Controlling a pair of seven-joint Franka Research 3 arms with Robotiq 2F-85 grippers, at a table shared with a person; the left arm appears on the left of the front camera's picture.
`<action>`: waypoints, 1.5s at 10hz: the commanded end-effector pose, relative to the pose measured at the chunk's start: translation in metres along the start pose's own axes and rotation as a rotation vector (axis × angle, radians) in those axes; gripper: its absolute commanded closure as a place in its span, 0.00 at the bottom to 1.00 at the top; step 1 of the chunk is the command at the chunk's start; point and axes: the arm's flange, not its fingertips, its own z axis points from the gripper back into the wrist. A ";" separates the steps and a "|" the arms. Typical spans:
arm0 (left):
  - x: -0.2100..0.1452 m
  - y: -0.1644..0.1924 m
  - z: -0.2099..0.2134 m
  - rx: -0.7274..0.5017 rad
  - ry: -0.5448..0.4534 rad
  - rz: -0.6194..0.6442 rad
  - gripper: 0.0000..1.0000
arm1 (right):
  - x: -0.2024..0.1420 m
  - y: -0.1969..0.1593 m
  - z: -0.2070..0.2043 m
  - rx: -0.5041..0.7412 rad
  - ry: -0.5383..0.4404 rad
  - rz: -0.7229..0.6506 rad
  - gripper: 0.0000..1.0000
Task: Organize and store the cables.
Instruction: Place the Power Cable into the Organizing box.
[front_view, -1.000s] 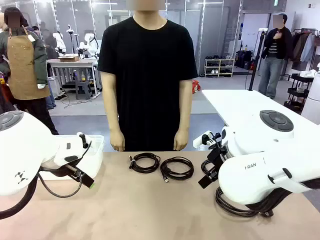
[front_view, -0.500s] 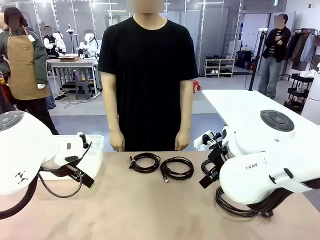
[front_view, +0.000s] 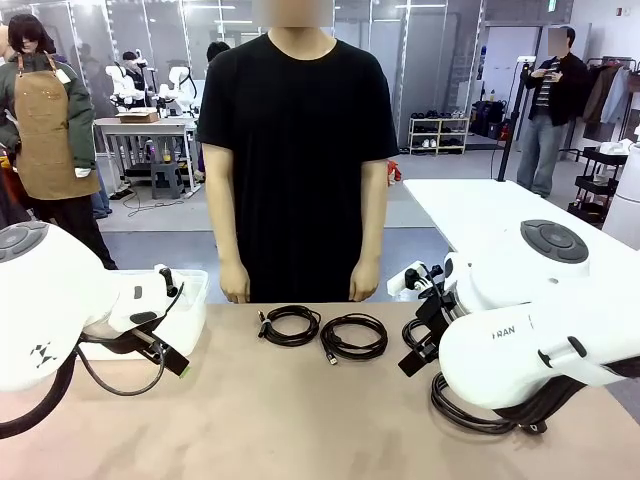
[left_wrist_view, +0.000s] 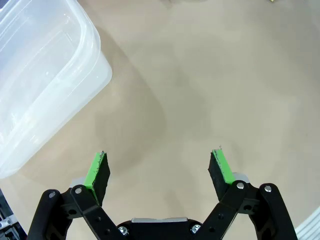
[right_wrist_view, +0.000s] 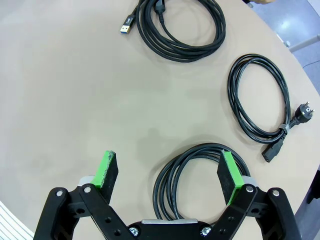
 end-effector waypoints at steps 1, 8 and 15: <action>0.007 0.009 0.018 -0.035 0.012 -0.027 0.00 | 0.000 0.000 0.000 0.000 0.000 0.000 0.00; 0.002 0.103 0.157 -0.265 0.020 -0.371 0.00 | -0.014 -0.134 0.126 0.373 -0.053 0.238 0.00; -0.125 0.191 0.199 -0.188 -0.238 -0.336 0.00 | -0.154 -0.198 0.224 0.234 -0.219 0.115 0.00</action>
